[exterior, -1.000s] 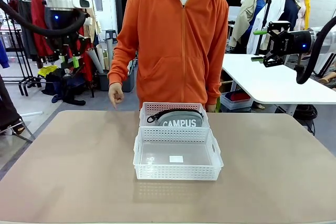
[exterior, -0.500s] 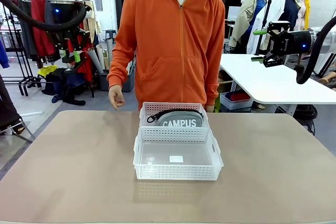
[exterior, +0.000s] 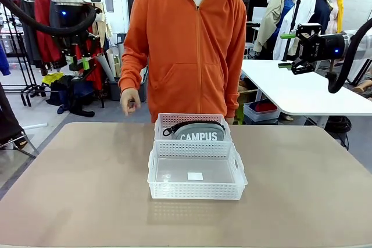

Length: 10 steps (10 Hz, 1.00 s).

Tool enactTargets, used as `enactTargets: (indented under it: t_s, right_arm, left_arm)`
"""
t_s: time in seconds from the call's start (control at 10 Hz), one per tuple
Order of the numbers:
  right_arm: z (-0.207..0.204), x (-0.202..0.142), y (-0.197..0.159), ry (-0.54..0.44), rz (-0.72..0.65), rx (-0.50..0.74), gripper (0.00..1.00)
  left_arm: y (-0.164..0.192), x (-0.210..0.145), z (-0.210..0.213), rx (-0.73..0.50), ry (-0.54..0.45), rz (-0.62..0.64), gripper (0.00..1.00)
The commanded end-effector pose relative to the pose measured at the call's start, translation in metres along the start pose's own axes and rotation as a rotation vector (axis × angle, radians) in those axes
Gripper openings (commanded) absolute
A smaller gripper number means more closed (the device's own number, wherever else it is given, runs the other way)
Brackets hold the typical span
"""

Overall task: Distribute items into two baskets.
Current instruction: Place the picked Stapler into the Organizing basket as instructed by the person.

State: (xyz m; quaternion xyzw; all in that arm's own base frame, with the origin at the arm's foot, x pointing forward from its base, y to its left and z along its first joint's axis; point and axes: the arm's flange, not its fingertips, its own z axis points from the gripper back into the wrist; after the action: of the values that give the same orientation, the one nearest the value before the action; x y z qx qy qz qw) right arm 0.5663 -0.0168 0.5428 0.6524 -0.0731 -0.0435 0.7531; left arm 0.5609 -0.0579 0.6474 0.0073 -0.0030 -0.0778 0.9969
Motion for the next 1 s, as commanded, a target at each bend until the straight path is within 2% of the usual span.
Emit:
enactTargets:
  t_s: [0.0, 0.9]
  right_arm:
    - [0.0003, -0.0002, 0.0025, -0.003, 0.004, 0.006, 1.0]
    - [0.0003, -0.0002, 0.0025, -0.003, 0.004, 0.006, 1.0]
  left_arm:
    - [0.0006, -0.003, 0.002, 0.003, 0.0, 0.008, 0.0]
    - [0.0006, -0.003, 0.002, 0.003, 0.0, 0.008, 0.0]
